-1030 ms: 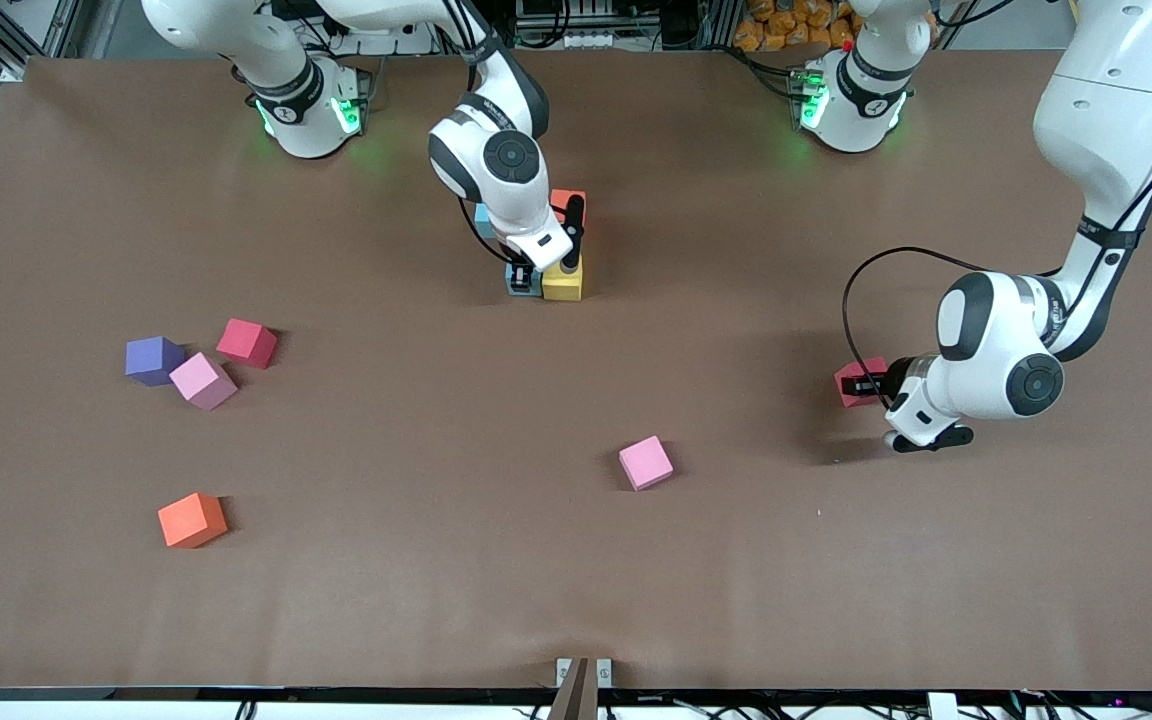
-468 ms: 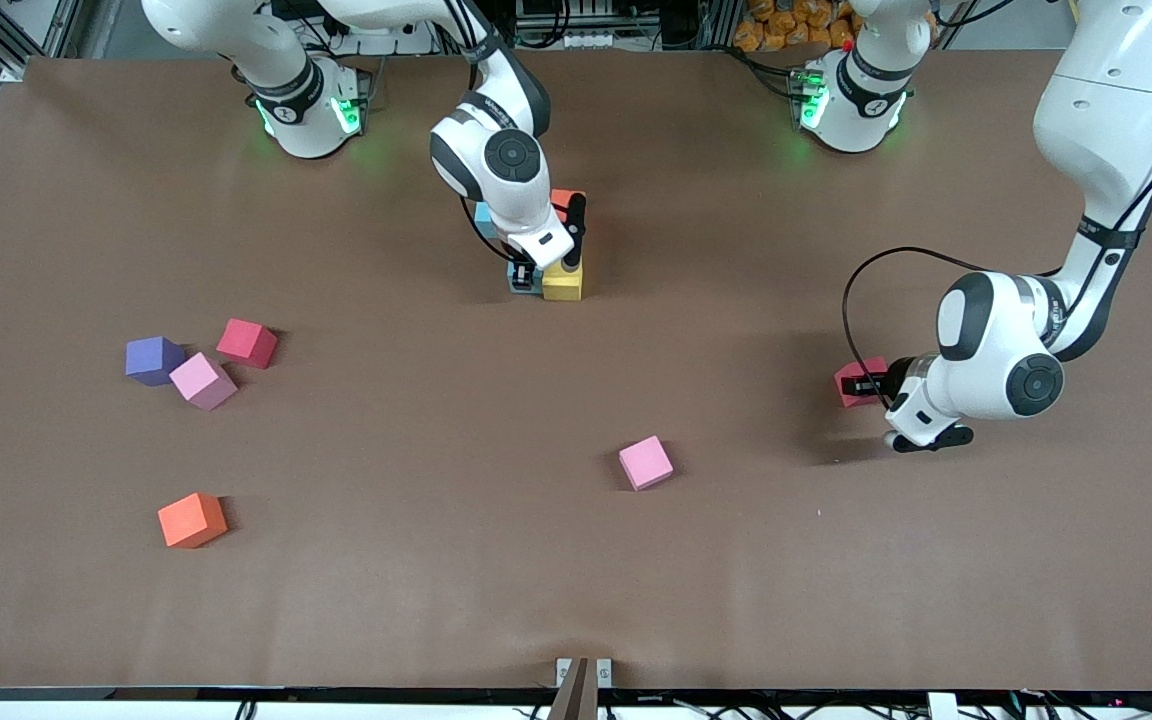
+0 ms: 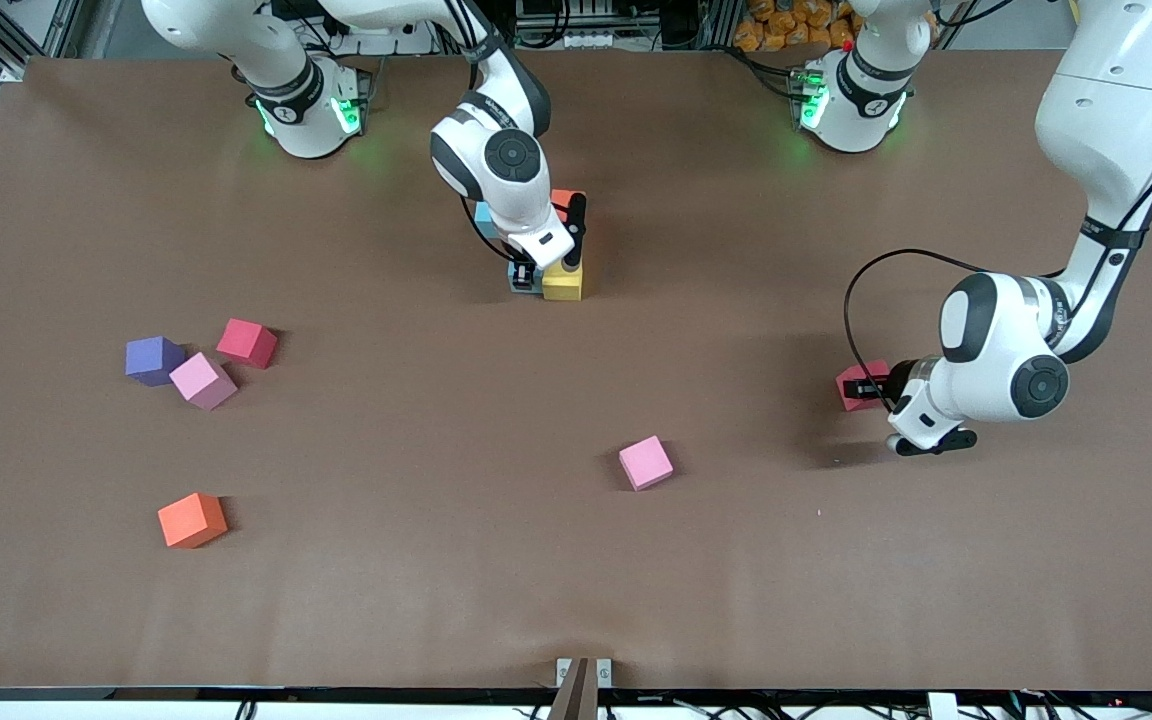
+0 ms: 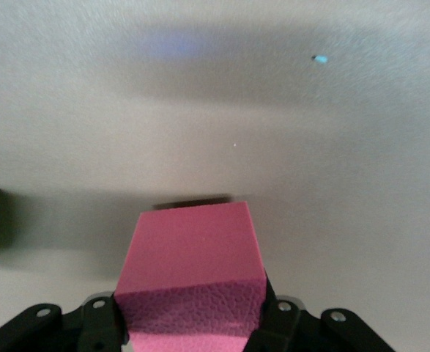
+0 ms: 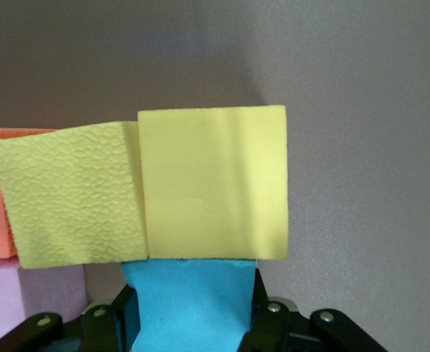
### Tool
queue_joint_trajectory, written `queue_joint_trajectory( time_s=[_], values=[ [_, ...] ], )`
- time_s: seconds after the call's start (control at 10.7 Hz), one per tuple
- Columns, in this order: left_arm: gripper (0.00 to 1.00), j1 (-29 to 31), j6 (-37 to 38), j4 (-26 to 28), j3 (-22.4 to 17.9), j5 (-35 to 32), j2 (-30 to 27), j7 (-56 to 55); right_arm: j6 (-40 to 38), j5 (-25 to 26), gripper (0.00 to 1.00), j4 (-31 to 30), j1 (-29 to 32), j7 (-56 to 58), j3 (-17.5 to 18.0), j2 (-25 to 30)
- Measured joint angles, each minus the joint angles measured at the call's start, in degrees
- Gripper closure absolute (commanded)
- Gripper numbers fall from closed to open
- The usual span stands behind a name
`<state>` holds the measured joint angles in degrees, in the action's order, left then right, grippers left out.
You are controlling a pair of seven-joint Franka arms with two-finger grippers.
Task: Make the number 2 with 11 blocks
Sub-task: 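Open the right gripper off the cyan cube while the left gripper holds pink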
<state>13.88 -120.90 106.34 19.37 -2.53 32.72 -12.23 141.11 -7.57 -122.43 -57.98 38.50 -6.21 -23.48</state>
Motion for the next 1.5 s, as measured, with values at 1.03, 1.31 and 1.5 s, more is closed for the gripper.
queue_joint_trajectory(
  time_s=[1.03, 1.31, 1.5],
  values=[
    [1.0, -0.5, 16.96, -8.38, 5.52, 0.44, -8.21, -8.18, 1.3, -0.34, 0.0, 0.0, 0.27, -0.62, 0.28, -1.12],
    [1.0, -0.21, 18.09, -9.04, 5.44, 0.44, -8.41, -8.19, 1.62, -0.41, 0.0, 0.08, 0.64, -0.8, 0.31, -1.53],
    [1.0, -0.24, 19.67, -9.81, 5.51, 0.44, -8.54, -8.2, 1.34, -0.45, 0.0, 0.32, 0.94, -0.81, 0.38, -1.53]
  ],
)
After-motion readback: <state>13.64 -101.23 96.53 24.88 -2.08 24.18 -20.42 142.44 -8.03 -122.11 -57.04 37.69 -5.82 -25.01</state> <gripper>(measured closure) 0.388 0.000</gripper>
